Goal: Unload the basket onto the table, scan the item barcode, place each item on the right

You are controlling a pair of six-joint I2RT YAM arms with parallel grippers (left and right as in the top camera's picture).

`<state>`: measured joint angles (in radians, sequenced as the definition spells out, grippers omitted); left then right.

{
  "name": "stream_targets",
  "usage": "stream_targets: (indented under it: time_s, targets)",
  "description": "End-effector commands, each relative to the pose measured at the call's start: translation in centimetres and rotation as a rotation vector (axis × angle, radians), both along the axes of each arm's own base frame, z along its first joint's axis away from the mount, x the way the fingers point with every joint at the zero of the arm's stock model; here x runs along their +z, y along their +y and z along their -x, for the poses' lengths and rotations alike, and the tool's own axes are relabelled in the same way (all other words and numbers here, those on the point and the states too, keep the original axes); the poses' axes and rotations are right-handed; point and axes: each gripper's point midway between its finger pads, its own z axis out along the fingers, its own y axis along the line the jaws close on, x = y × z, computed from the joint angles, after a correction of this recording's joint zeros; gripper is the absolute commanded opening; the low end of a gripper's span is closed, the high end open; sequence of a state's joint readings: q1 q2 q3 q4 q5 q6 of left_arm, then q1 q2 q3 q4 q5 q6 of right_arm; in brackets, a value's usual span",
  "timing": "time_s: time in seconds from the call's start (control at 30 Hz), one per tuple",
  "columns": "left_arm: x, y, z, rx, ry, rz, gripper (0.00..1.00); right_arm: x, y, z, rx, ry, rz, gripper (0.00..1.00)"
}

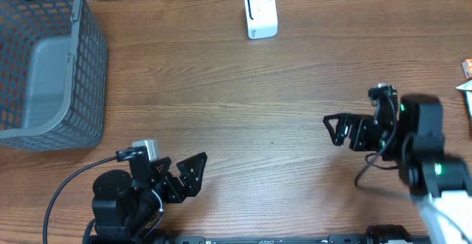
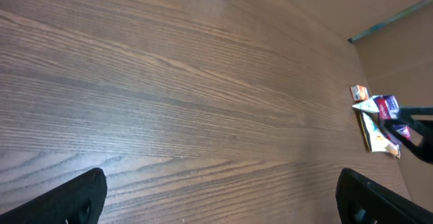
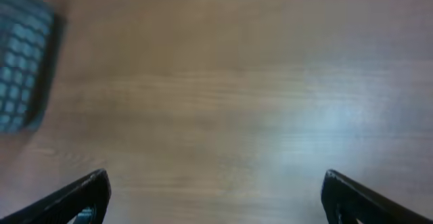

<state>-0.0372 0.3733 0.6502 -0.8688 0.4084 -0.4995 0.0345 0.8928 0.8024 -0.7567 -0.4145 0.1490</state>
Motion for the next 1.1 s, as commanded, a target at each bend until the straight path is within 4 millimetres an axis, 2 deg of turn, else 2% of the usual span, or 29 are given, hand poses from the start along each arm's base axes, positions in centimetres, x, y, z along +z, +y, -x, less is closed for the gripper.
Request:
stream_targets:
  time_s: [0.0,0.07,0.23,0.4,0.57,0.7,1.07]
  targets:
    - [0.3,0.0,0.0,0.004,-0.006,0.012,1.00,1.4,0.1,1.2,0.017,-0.196,0.006,1.00]
    - [0.3,0.0,0.0,0.004,-0.006,0.012,1.00,2.6,0.1,1.7,0.017,-0.353,0.001,1.00]
    - [0.3,0.0,0.0,0.004,-0.006,0.012,1.00,3.8,0.0,2.4,0.010,-0.592,-0.004,1.00]
    - [0.3,0.0,0.0,0.003,-0.006,0.012,1.00,3.1,-0.7,2.4,-0.030,-0.746,0.008,1.00]
    - [0.3,0.0,0.0,0.004,-0.006,0.012,1.00,1.8,-1.9,2.5,-0.103,-0.829,0.033,1.00]
    - [0.3,0.0,0.0,0.004,-0.006,0.012,1.00,1.8,-3.4,2.5,-0.196,-0.877,0.062,1.00]
    - [0.3,0.0,0.0,0.004,-0.006,0.012,1.00,0.5,-5.7,1.9,-0.325,-0.886,0.108,1.00]
